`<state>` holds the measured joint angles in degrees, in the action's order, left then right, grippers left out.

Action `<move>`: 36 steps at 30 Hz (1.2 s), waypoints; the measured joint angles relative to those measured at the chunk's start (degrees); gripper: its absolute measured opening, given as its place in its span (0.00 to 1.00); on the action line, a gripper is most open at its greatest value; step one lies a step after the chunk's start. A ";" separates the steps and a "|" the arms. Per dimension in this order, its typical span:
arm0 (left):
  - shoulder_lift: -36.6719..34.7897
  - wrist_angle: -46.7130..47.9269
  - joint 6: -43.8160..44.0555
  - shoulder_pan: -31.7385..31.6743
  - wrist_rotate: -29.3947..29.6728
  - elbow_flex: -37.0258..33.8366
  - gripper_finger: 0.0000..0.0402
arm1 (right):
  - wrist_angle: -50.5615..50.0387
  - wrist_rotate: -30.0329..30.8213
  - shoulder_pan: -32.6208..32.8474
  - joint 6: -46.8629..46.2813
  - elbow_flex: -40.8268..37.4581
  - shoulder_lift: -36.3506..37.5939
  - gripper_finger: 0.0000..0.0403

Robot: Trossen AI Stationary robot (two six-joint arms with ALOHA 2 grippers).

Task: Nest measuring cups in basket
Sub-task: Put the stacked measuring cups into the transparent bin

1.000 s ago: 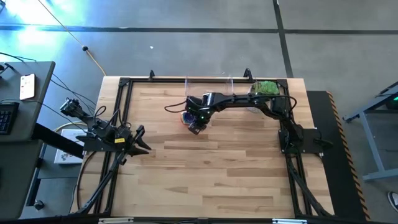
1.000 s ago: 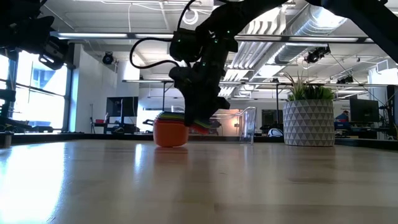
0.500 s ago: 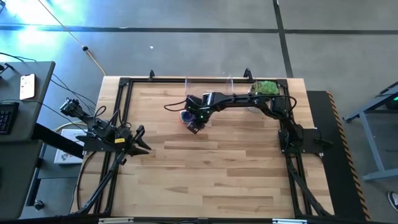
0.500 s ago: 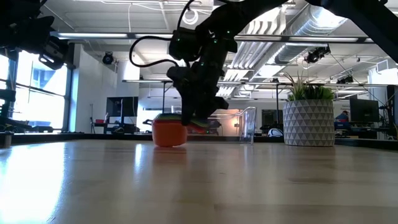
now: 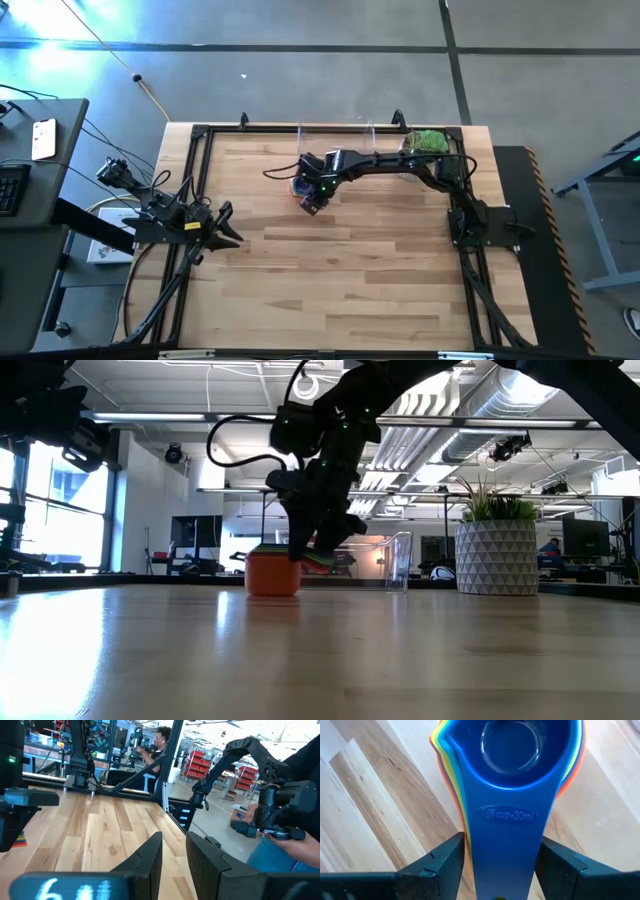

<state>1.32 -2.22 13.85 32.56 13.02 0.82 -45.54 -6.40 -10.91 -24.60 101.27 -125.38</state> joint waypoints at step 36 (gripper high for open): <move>0.01 -0.02 0.00 -0.02 0.00 0.00 0.19 | 1.42 -0.82 -0.13 -2.49 0.02 -1.92 0.31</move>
<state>1.33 -2.24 13.85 32.54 13.02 0.82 -44.12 -7.23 -11.04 -27.09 101.30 -127.31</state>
